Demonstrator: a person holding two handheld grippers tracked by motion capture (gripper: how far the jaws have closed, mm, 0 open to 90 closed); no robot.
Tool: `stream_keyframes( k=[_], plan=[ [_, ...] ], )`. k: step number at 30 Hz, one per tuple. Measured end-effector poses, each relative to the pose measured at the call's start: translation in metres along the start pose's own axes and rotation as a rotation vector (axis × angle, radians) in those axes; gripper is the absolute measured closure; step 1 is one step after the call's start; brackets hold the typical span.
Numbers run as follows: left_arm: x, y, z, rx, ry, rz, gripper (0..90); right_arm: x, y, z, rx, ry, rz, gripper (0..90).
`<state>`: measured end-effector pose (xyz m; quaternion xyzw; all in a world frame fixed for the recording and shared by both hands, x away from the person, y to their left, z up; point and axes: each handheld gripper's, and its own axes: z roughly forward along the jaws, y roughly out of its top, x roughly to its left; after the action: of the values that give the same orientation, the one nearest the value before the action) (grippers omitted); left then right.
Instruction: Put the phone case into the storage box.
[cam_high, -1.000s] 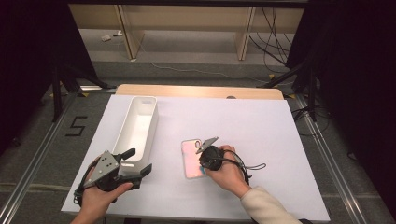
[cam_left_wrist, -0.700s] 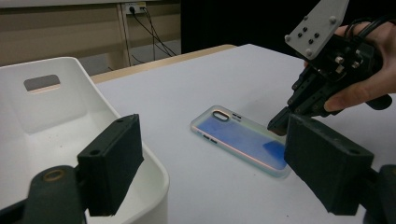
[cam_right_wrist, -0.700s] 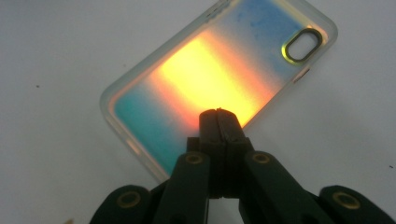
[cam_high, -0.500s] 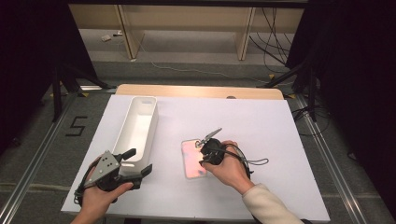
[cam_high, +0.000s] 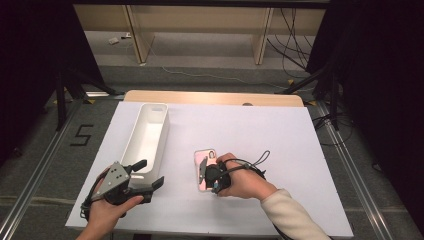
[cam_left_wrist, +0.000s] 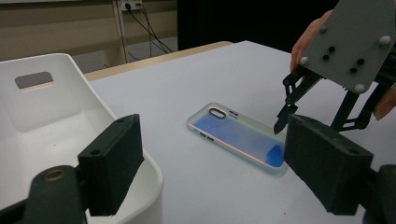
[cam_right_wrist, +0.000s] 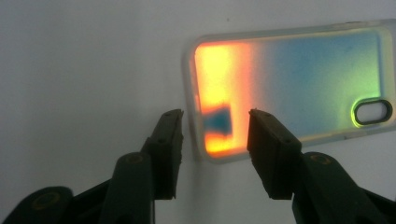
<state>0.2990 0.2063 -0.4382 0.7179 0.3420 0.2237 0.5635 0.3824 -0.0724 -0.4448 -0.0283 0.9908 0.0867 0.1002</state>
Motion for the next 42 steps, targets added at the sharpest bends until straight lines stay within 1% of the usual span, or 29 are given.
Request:
stream_keyframes(
  k=[1,2,3,4,5,6,7,8,10,11,13,15,16,19,20,22,24,25,30,32,34,35,36,37,38,39,40,41,42],
  plan=[
    [0.000,0.000,0.000,0.002,0.003,0.000,19.0,0.001,0.002,0.001,0.015,0.007,0.009,58.8],
    [0.000,0.000,0.000,0.002,0.003,0.001,19.0,0.000,0.003,0.003,0.020,0.008,-0.008,59.8],
    [0.000,0.000,0.000,0.001,0.003,0.001,19.0,0.000,0.004,0.004,0.027,0.017,0.001,61.0],
    [0.000,0.000,-0.001,0.001,0.002,0.001,19.0,-0.001,0.005,0.005,0.022,0.019,-0.009,61.6],
    [0.000,0.000,-0.001,0.001,0.002,0.001,19.0,0.001,0.006,0.005,0.044,0.019,0.020,61.7],
    [0.000,0.000,-0.001,-0.001,0.001,-0.001,19.1,-0.001,0.007,0.007,0.026,0.023,-0.002,62.9],
    [0.000,0.000,-0.001,-0.002,0.002,-0.002,19.1,0.000,0.008,0.007,0.053,0.026,0.028,63.7],
    [0.000,0.000,-0.001,-0.002,0.002,-0.001,19.1,-0.002,0.008,0.009,0.029,0.030,-0.007,64.3],
    [0.000,0.000,-0.001,-0.002,0.001,-0.002,19.2,-0.002,0.009,0.010,0.034,0.035,-0.004,65.2],
    [0.000,0.000,-0.001,-0.001,0.002,-0.001,19.2,-0.002,0.009,0.011,0.039,0.044,0.010,65.8],
    [0.000,0.000,-0.001,-0.001,0.001,0.000,19.2,-0.002,0.010,0.012,0.039,0.045,-0.001,66.8],
    [0.000,0.000,-0.001,0.000,0.000,0.000,19.4,-0.003,0.011,0.014,0.033,0.064,-0.002,68.6],
    [0.000,0.000,-0.001,-0.001,-0.001,-0.001,19.4,-0.002,0.011,0.013,0.058,0.074,0.023,69.7],
    [0.001,0.000,-0.001,-0.001,-0.001,-0.001,19.4,-0.004,0.011,0.014,0.049,0.086,0.009,73.6],
    [0.000,0.000,-0.001,-0.002,-0.001,-0.001,19.4,-0.005,0.012,0.015,0.028,0.083,0.007,74.8],
    [0.000,0.000,-0.001,-0.001,0.000,-0.001,19.5,-0.002,0.013,0.015,0.032,0.088,0.058,76.5],
    [0.000,0.000,-0.001,-0.002,0.000,-0.002,19.5,-0.002,0.013,0.014,0.045,0.092,0.063,77.8],
    [0.000,0.000,-0.001,-0.004,0.001,-0.003,19.5,-0.004,0.013,0.014,0.045,0.080,0.010,79.3],
    [0.000,0.000,-0.001,-0.007,-0.001,-0.005,19.9,0.001,0.014,0.012,0.084,0.086,0.025,85.7],
    [0.000,0.000,-0.001,-0.012,-0.003,-0.003,19.9,0.001,0.014,0.012,0.084,0.086,0.028,86.0],
    [0.000,0.001,-0.001,-0.014,-0.004,-0.004,20.0,-0.001,0.013,0.013,0.057,0.080,-0.010,86.4],
    [0.000,0.001,-0.001,-0.014,-0.004,-0.004,20.0,-0.001,0.013,0.013,0.057,0.080,-0.010,86.4],
    [0.000,0.001,-0.001,-0.014,-0.004,-0.003,20.1,0.002,0.013,0.012,0.085,0.081,0.022,86.8],
    [0.000,0.001,-0.001,-0.014,-0.004,-0.002,20.1,0.002,0.013,0.012,0.085,0.081,0.022,86.8],
    [0.000,0.001,-0.001,-0.013,-0.005,-0.002,20.1,0.002,0.013,0.012,0.087,0.077,0.017,87.0],
    [0.000,0.001,-0.001,-0.013,-0.004,-0.001,20.1,0.001,0.013,0.013,0.077,0.072,-0.007,87.2],
    [0.000,0.001,-0.001,-0.012,-0.002,-0.003,20.2,0.003,0.013,0.012,0.085,0.070,0.011,87.5],
    [0.000,0.001,-0.001,-0.012,-0.002,-0.003,20.3,0.003,0.013,0.012,0.085,0.070,0.011,87.5],
    [0.000,0.001,-0.002,-0.007,0.003,0.000,20.3,0.001,0.013,0.013,0.058,0.063,-0.028,87.7]
  ],
)
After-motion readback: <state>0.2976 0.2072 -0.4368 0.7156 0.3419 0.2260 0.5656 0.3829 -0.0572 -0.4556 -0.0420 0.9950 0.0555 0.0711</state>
